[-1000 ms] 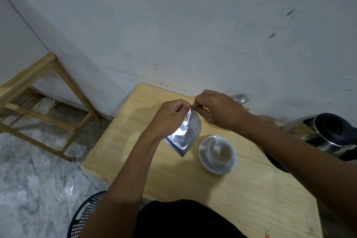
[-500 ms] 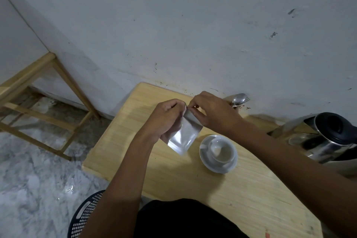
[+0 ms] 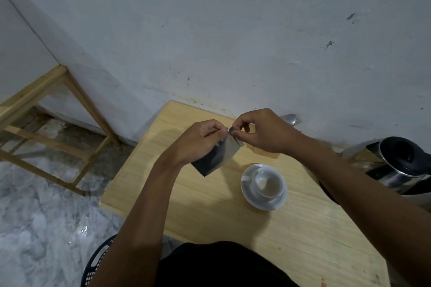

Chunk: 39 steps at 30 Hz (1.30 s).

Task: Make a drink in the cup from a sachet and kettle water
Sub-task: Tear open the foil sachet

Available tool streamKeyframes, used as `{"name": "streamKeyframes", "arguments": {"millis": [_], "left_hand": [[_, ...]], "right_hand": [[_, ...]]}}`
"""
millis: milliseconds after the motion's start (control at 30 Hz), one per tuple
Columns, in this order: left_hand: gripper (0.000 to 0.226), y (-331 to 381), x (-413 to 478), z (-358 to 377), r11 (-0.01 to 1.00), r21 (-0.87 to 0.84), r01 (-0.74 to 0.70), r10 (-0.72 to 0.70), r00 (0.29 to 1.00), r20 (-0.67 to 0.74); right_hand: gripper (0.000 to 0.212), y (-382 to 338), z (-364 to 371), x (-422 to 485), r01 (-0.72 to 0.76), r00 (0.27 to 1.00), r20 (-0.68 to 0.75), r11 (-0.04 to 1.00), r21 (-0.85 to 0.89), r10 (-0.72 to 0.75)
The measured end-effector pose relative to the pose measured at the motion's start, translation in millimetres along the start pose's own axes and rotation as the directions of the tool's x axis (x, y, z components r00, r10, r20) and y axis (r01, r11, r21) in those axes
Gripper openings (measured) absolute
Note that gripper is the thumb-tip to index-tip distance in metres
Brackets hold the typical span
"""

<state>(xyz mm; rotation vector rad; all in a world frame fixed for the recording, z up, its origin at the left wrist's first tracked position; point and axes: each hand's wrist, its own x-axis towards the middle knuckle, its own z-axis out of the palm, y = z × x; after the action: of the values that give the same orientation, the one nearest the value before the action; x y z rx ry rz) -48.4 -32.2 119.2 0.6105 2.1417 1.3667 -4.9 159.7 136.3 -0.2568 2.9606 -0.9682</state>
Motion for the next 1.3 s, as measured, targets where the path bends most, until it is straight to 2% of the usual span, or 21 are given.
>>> {"name": "streamKeyframes", "arguments": {"millis": [133, 233, 300, 433, 600, 700, 800, 900, 1000, 1067, 1133, 1300], "left_hand": [[0.029, 1.7, -1.2, -1.8, 0.998, 0.034, -0.048, 0.049, 0.999, -0.016], [0.031, 0.7, 0.9, -3.6, 0.994, -0.003, -0.112, 0.112, 0.993, -0.042], [0.028, -0.9, 1.8, -4.0, 0.988, -0.088, -0.129, 0.126, 0.991, -0.038], [0.034, -4.2, 2.6, 0.1, 0.967, -0.233, -0.107, 0.093, 0.993, -0.072], [0.034, -6.1, 3.2, 8.0, 0.947, -0.310, -0.082, 0.060, 0.995, -0.079], [0.030, -4.5, 4.6, 6.8, 0.960, -0.280, -0.003, -0.013, 0.998, -0.055], [0.026, -3.6, 5.4, 2.6, 0.970, -0.232, 0.071, -0.074, 0.997, -0.002], [0.024, -4.0, 5.8, -1.0, 0.980, -0.194, 0.034, -0.038, 0.999, -0.015], [0.022, -6.0, 8.0, -2.1, 0.988, -0.155, 0.004, -0.010, 0.999, -0.042], [0.020, -8.4, 9.5, -0.4, 0.979, -0.204, -0.005, -0.007, 0.998, -0.060], [0.020, -8.6, 9.5, 3.0, 0.945, -0.326, -0.013, -0.010, 0.998, -0.069], [0.028, -6.4, 10.0, 10.2, 0.858, -0.514, 0.000, -0.018, 0.999, -0.029]], "right_hand": [[0.003, 1.1, 2.1, -1.2, -0.004, 1.000, -0.003, 1.000, 0.006, 0.004], [0.004, -0.3, 4.0, -3.1, 0.015, 0.999, -0.035, 0.999, 0.042, -0.014], [0.004, -1.2, 7.2, -4.8, 0.061, 0.993, -0.099, 0.998, 0.031, -0.058], [0.010, -1.5, 19.2, -7.3, 0.238, 0.925, -0.269, 0.961, -0.143, -0.269], [0.019, 3.8, 26.9, -7.8, 0.308, 0.840, -0.348, 0.895, -0.323, -0.415], [0.015, 7.2, 27.8, -10.1, 0.262, 0.863, -0.358, 0.922, -0.286, -0.357], [0.005, 2.4, 26.9, -12.9, 0.151, 0.914, -0.356, 0.978, -0.143, -0.193], [0.004, -2.0, 23.4, -11.2, 0.086, 0.944, -0.314, 0.995, -0.052, -0.098], [0.005, -2.9, 20.8, -10.4, 0.081, 0.953, -0.294, 0.997, -0.002, -0.078], [0.003, -2.4, 21.2, -10.6, 0.101, 0.940, -0.329, 0.995, 0.003, -0.095], [0.002, -3.0, 23.9, -11.2, 0.141, 0.905, -0.401, 0.990, -0.030, -0.141], [0.005, -2.1, 38.3, -14.2, 0.204, 0.761, -0.601, 0.969, -0.138, -0.246]]}}
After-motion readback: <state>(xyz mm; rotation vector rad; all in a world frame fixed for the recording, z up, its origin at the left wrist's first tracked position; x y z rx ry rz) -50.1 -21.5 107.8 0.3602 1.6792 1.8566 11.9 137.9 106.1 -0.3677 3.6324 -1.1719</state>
